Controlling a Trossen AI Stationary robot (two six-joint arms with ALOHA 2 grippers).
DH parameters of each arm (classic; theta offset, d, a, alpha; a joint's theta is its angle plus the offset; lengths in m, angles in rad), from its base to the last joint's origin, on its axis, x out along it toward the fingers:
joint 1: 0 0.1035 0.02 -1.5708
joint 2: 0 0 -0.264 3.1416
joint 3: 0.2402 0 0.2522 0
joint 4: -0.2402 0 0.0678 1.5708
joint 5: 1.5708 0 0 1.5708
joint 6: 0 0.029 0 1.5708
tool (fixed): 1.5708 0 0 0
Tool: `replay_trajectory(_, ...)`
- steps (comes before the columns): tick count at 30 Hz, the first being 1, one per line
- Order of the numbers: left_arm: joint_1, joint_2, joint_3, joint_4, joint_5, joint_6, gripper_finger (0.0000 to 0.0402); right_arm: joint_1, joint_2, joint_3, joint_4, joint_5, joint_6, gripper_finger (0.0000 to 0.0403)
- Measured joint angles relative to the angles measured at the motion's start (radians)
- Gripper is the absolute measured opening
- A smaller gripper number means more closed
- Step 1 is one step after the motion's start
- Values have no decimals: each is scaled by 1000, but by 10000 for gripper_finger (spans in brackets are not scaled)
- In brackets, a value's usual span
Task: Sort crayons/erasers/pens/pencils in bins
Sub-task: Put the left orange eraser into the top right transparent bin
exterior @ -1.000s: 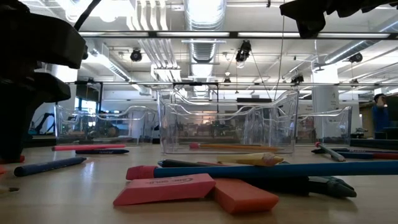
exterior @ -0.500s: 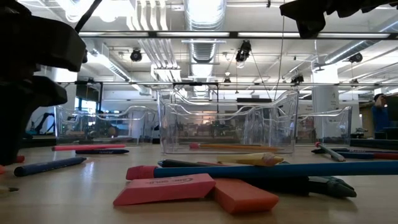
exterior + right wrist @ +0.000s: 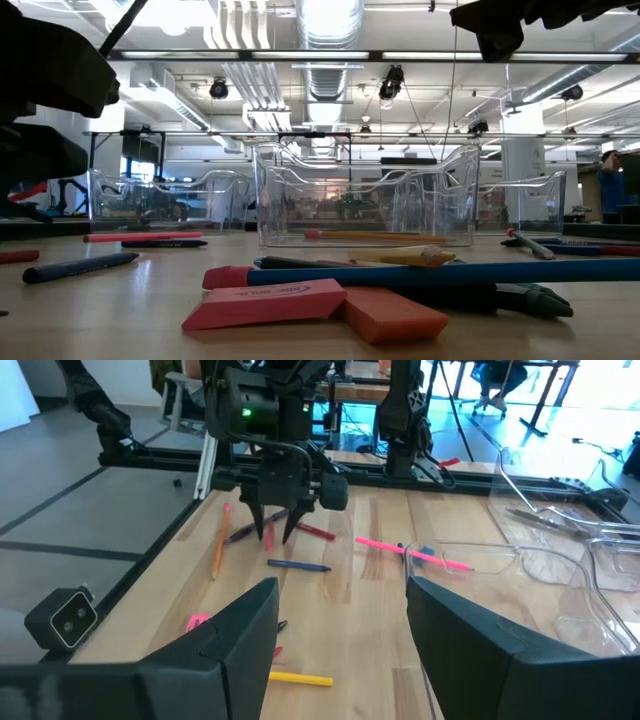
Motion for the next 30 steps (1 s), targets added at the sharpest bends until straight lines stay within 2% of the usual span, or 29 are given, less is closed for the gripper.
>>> replay_trajectory(4, 1, 0, -1, -8, -12, 7, 106, 0, 0, 0, 1, 0, 0, 210)
replay_trajectory(9, 9, -2, 4, -17, -25, 4, 17, 0, 0, 0, 2, 0, 0, 210)
replay_trajectory(12, 32, -15, 33, -14, -135, 3, 11, 0, 0, 0, 4, 1, -7, 210)
replay_trajectory(18, 80, -111, 75, 16, -369, 113, 6, 0, 6, -6, 13, 31, -12, 210)
replay_trajectory(23, 130, -227, 52, 332, -560, 290, 5, 0, 26, -18, 143, 23, -31, 210)
replay_trajectory(28, 159, -233, -25, 846, -571, 557, 4, 0, 82, -28, 183, 24, -35, 210)
replay_trajectory(30, 177, -210, -49, 997, -571, 631, 4, 0, 120, -28, 273, 24, -39, 210)
